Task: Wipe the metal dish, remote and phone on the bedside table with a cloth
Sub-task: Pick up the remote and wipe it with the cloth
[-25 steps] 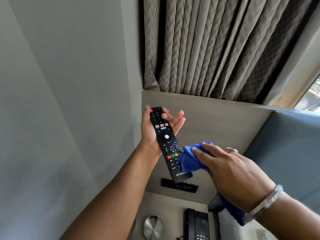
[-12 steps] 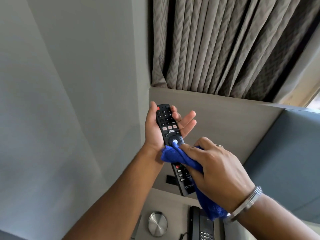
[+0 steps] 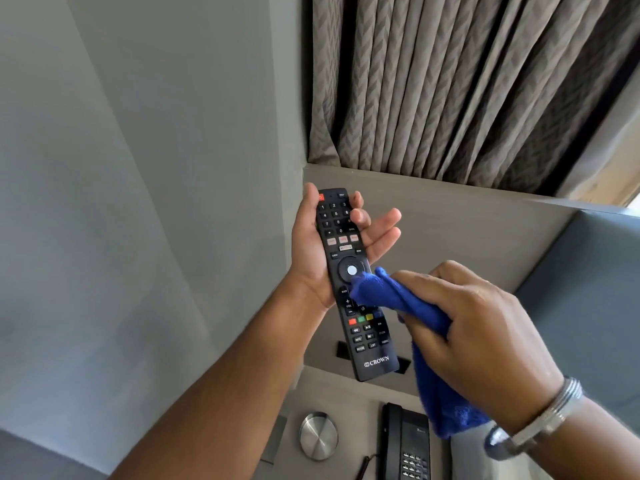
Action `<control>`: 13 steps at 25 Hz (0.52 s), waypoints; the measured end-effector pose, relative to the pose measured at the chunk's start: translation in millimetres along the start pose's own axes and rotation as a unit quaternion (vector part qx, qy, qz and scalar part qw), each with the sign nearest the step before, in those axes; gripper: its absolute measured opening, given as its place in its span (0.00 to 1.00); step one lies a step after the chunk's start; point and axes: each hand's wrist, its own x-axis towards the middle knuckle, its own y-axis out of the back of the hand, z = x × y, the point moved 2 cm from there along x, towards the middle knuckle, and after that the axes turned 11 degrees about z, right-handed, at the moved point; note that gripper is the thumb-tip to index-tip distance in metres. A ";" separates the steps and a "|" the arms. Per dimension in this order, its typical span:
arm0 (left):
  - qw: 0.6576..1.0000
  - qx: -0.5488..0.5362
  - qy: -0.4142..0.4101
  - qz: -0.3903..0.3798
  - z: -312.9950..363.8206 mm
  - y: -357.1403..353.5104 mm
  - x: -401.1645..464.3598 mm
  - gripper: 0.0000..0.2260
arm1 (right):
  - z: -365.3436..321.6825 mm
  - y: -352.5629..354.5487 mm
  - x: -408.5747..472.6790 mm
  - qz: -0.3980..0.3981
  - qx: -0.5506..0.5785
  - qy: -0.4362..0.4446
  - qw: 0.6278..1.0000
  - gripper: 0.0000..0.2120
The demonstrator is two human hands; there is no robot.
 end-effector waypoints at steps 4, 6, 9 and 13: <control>0.999 0.025 -0.029 0.024 -7.0 -5.4 -2.1 0.26 | -15.4 -15.4 7.6 -0.001 0.027 -0.060 0.998 0.10; 0.997 0.023 -0.059 0.047 -7.8 -4.7 -1.7 0.25 | -19.6 -23.3 7.3 0.002 0.029 -0.084 0.996 0.11; 0.992 0.010 -0.107 0.065 -5.4 -1.8 0.2 0.25 | -18.0 -30.1 -0.7 0.012 0.052 -0.128 0.990 0.12; 0.988 -0.010 -0.138 0.067 -0.8 7.4 3.2 0.26 | -9.6 -29.7 -15.0 -0.037 -0.010 -0.106 0.994 0.09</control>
